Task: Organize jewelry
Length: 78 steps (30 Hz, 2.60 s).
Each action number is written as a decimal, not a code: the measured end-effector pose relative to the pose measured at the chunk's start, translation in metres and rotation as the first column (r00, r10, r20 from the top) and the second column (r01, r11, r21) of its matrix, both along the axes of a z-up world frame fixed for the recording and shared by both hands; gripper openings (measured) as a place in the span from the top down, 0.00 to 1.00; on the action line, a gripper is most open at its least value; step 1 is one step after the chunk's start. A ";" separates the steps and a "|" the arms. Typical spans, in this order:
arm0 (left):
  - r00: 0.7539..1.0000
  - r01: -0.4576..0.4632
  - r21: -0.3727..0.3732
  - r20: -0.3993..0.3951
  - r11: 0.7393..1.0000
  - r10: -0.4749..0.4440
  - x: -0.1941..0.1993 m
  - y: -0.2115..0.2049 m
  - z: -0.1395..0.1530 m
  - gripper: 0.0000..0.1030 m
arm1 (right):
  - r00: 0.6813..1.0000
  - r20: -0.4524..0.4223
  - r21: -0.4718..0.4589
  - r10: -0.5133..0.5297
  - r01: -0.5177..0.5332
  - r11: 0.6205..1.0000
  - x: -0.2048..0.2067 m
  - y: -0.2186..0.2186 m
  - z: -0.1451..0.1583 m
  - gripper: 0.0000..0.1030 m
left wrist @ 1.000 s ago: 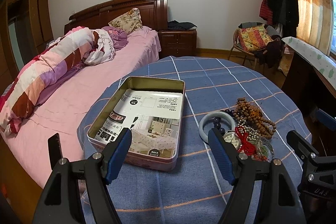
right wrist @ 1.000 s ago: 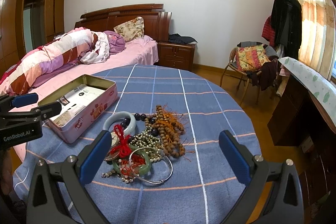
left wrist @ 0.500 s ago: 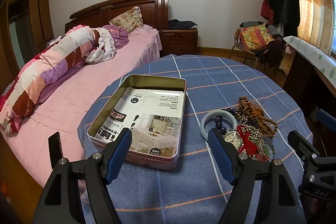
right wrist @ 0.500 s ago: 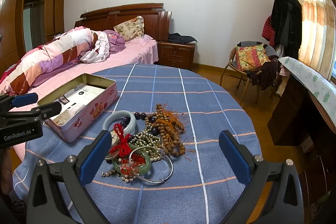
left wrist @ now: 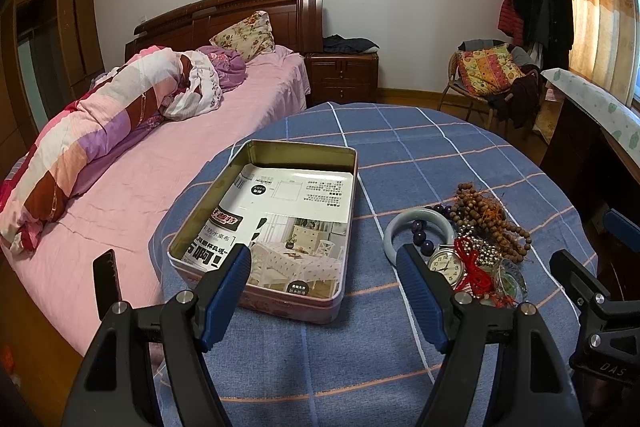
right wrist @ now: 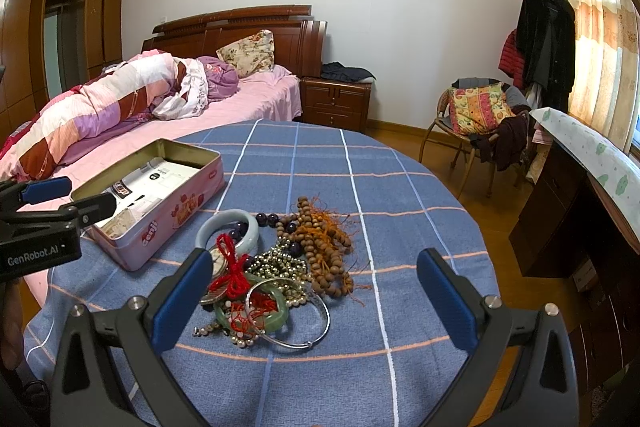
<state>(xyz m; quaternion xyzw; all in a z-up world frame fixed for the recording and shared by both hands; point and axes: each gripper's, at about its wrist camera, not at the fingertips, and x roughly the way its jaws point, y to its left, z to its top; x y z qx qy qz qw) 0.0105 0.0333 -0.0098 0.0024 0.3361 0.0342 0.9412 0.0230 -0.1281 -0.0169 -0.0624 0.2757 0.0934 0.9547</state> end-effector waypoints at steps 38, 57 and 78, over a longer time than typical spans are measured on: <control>0.985 0.143 0.010 -0.102 0.990 -0.141 0.032 -0.048 -0.046 0.27 | 0.995 -0.079 -0.030 -0.065 0.063 0.998 0.015 -0.037 -0.033 0.00; 0.966 0.216 0.002 -0.143 0.976 -0.214 0.040 -0.074 -0.049 0.43 | 0.995 -0.083 -0.023 -0.058 0.056 0.998 0.018 -0.034 -0.028 0.00; 0.958 0.268 -0.104 -0.074 0.958 -0.276 0.032 -0.058 -0.033 0.75 | 0.997 -0.071 -0.007 -0.024 0.024 1.000 0.019 -0.030 -0.021 0.00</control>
